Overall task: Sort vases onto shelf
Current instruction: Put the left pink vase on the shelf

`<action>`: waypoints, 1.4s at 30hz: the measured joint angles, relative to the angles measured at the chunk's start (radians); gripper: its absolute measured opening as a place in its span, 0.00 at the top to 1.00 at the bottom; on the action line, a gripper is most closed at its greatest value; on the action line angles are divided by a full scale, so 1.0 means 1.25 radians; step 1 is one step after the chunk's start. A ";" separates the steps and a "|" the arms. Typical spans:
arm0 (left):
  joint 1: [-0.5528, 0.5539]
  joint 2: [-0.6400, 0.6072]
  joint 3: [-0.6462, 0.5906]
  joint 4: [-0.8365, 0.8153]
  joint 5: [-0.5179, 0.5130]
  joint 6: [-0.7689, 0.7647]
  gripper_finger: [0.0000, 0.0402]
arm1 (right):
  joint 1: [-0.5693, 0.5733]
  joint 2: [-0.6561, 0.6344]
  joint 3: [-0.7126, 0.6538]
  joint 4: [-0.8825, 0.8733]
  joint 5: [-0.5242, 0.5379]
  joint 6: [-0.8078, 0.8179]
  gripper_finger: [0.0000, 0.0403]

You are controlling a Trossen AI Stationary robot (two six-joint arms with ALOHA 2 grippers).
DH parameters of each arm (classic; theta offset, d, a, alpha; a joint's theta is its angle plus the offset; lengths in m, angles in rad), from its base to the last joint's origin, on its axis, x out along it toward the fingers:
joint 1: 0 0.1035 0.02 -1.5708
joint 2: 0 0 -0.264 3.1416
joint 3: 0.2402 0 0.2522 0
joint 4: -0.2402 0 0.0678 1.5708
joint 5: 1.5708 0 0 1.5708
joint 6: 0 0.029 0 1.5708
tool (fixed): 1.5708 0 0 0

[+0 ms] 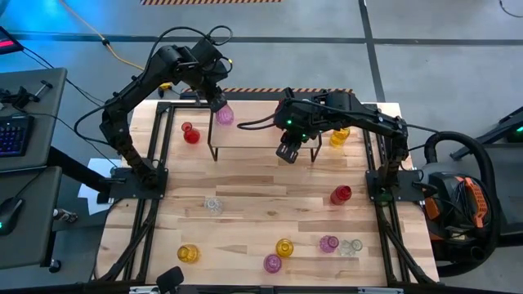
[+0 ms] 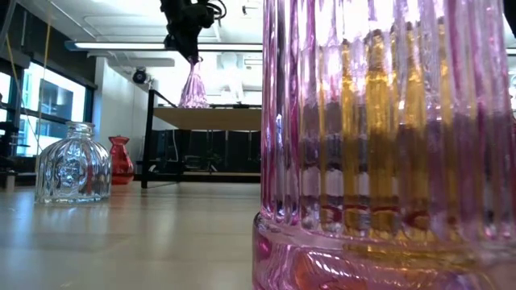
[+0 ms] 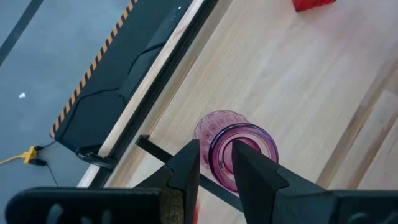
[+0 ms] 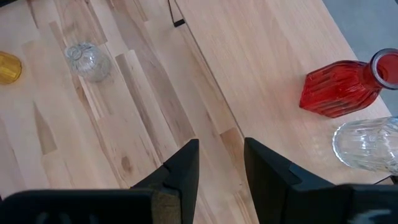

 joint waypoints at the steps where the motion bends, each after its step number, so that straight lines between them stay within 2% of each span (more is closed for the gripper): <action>1: 0.000 0.000 0.000 0.001 0.001 0.000 0.79 | 0.000 0.000 0.000 0.000 0.000 0.000 0.73; 12: 0.003 0.000 0.000 0.001 0.003 0.000 0.79 | 0.000 0.000 0.000 0.000 -0.001 0.000 0.73; 24: 0.004 0.000 0.000 -0.002 0.047 0.007 0.79 | 0.000 0.000 0.000 0.000 -0.001 0.000 0.73; 32: 0.004 0.000 0.000 0.006 -0.021 -0.021 0.79 | 0.000 0.000 0.000 0.000 -0.001 0.000 0.73; 42: 0.003 0.000 0.003 0.003 -0.024 -0.022 0.79 | 0.000 0.000 0.000 0.000 -0.004 0.000 0.73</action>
